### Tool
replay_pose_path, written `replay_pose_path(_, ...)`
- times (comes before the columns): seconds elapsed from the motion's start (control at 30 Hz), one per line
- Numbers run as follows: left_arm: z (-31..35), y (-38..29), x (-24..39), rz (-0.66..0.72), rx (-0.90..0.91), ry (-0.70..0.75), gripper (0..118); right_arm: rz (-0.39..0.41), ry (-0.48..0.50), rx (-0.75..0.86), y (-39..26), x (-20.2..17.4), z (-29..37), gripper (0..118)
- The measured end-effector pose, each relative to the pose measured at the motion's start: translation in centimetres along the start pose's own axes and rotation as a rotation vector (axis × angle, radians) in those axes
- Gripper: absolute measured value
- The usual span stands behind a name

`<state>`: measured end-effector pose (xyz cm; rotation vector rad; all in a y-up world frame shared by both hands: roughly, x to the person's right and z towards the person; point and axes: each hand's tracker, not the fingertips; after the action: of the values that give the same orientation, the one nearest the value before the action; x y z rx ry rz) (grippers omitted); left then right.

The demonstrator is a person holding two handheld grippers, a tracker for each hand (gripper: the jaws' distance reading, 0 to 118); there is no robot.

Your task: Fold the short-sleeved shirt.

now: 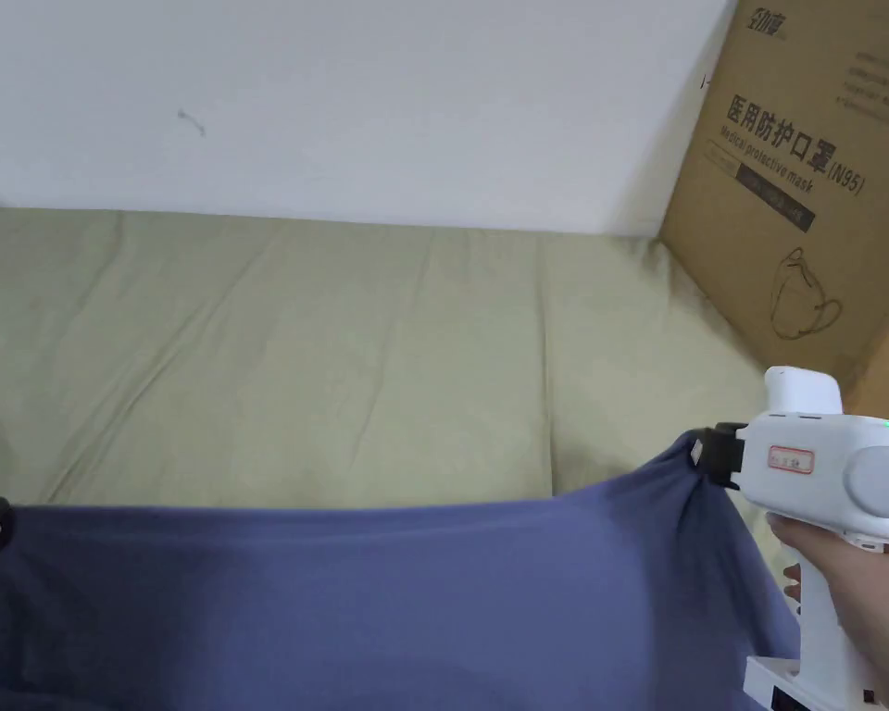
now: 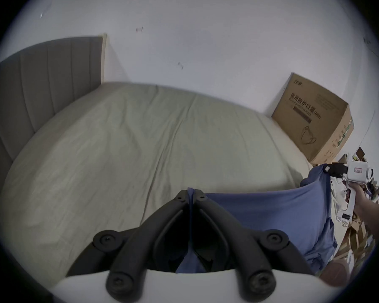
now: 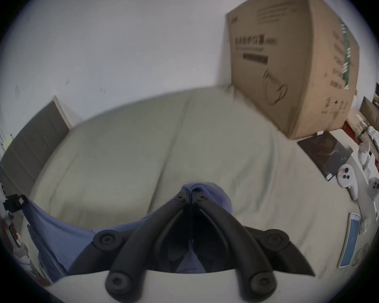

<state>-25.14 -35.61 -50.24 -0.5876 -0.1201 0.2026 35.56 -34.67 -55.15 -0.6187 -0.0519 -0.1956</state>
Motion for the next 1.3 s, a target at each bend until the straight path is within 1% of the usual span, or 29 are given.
replay_pose_path(0.07,0.6,0.7,0.2,-0.047,0.003,-0.006,1,-0.019,0.009,0.036,0.2,0.2,2.3,0)
replay_pose_path(0.17,1.3,0.7,0.5,-0.154,-0.071,-0.033,1,-0.058,0.03,-0.012,-0.8,1.0,6.0,0)
replay_pose_path(0.2,1.6,0.5,0.4,-0.193,-0.106,-0.036,1,-0.056,0.027,-0.03,-1.6,1.2,7.4,0)
replay_pose_path(0.27,2.5,-0.6,0.0,-0.274,-0.205,-0.074,1,-0.046,0.045,-0.12,-3.8,1.9,10.8,0)
replay_pose_path(0.37,4.8,-3.0,-0.8,-0.343,-0.309,-0.121,1,-0.01,0.068,-0.301,-7.7,2.5,15.7,0)
replay_pose_path(0.5,7.6,-6.7,-2.0,-0.351,-0.468,-0.174,1,-0.014,0.045,-0.518,-13.7,3.1,19.0,0)
replay_pose_path(0.53,8.3,-7.8,-2.2,-0.35,-0.499,-0.185,1,-0.008,0.035,-0.559,-15.1,3.1,19.1,0)
replay_pose_path(0.57,9.0,-8.8,-2.3,-0.347,-0.525,-0.201,2,-0.004,0.022,-0.548,-16.2,3.1,18.9,0)
replay_pose_path(0.6,9.5,-9.6,-2.3,-0.347,-0.531,-0.208,16,-0.001,0.021,-0.543,-17.0,3.2,18.7,2)
replay_pose_path(0.63,10.0,-10.3,-2.4,-0.351,-0.536,-0.199,39,0.005,0.013,-0.537,-17.5,3.3,18.5,10)
replay_pose_path(0.67,10.4,-10.9,-2.4,-0.369,-0.537,-0.168,71,-0.003,-0.015,-0.499,-18.1,4.5,17.7,33)
replay_pose_path(0.7,10.8,-11.3,-2.5,-0.389,-0.543,-0.129,111,-0.006,-0.043,-0.475,-18.1,4.6,17.7,78)
replay_pose_path(0.73,11.2,-11.6,-2.6,-0.392,-0.543,-0.109,118,-0.017,-0.053,-0.456,-17.8,4.7,18.1,105)
replay_pose_path(0.77,11.8,-11.6,-2.6,-0.389,-0.534,-0.104,111,-0.032,-0.037,-0.425,-17.4,4.6,18.8,117)
replay_pose_path(0.8,13.1,-10.8,-2.5,-0.353,-0.463,-0.126,110,-0.047,-0.019,-0.377,-16.9,4.5,19.7,118)
replay_pose_path(0.83,13.9,-10.3,-2.2,-0.304,-0.438,-0.107,110,-0.052,0.005,-0.308,-16.3,4.0,20.7,118)
replay_pose_path(0.9,15.1,-8.9,-1.9,-0.183,-0.32,-0.131,110,-0.04,0.013,-0.187,-15.1,2.6,22.1,118)
replay_pose_path(0.93,16.0,-8.1,-1.3,-0.121,-0.224,-0.132,111,-0.026,0.026,-0.103,-14.5,1.2,23.4,118)
replay_pose_path(0.97,17.0,-7.4,-0.3,-0.072,-0.12,-0.135,112,-0.014,0.071,-0.004,-14.0,0.1,24.3,117)
replay_pose_path(1.0,17.8,-7.0,0.6,-0.036,-0.03,-0.134,112,0.0,0.09,0.109,-13.8,-1.1,25.2,117)
replay_pose_path(1.03,19.1,-6.7,2.2,-0.012,0.084,-0.112,112,0.012,0.072,0.28,-13.8,-2.5,26.3,117)
replay_pose_path(1.07,20.4,-6.7,3.8,-0.013,0.215,-0.084,111,0.042,0.062,0.413,-14.0,-4.4,27.4,117)
replay_pose_path(1.1,21.4,-6.8,5.2,-0.041,0.331,-0.051,107,0.056,0.051,0.511,-14.0,-5.6,28.1,116)
replay_pose_path(1.13,22.5,-6.9,6.9,-0.09,0.447,-0.012,98,0.059,0.053,0.604,-14.0,-6.8,28.6,113)
replay_pose_path(1.17,22.5,-7.5,7.7,-0.123,0.535,0.028,82,0.063,0.048,0.671,-14.0,-8.0,29.1,104)
replay_pose_path(1.2,22.8,-7.7,8.9,-0.144,0.565,0.067,46,0.067,0.043,0.701,-13.8,-9.2,29.4,72)
replay_pose_path(1.23,23.0,-7.8,10.0,-0.169,0.602,0.11,14,0.075,0.036,0.708,-13.5,-10.0,29.4,29)
replay_pose_path(1.27,23.0,-8.0,10.8,-0.18,0.599,0.149,0,0.077,0.05,0.679,-13.1,-10.6,29.3,0)
replay_pose_path(1.3,23.2,-8.0,10.9,-0.169,0.601,0.116,0,0.083,0.1,0.663,-12.8,-10.8,29.3,0)
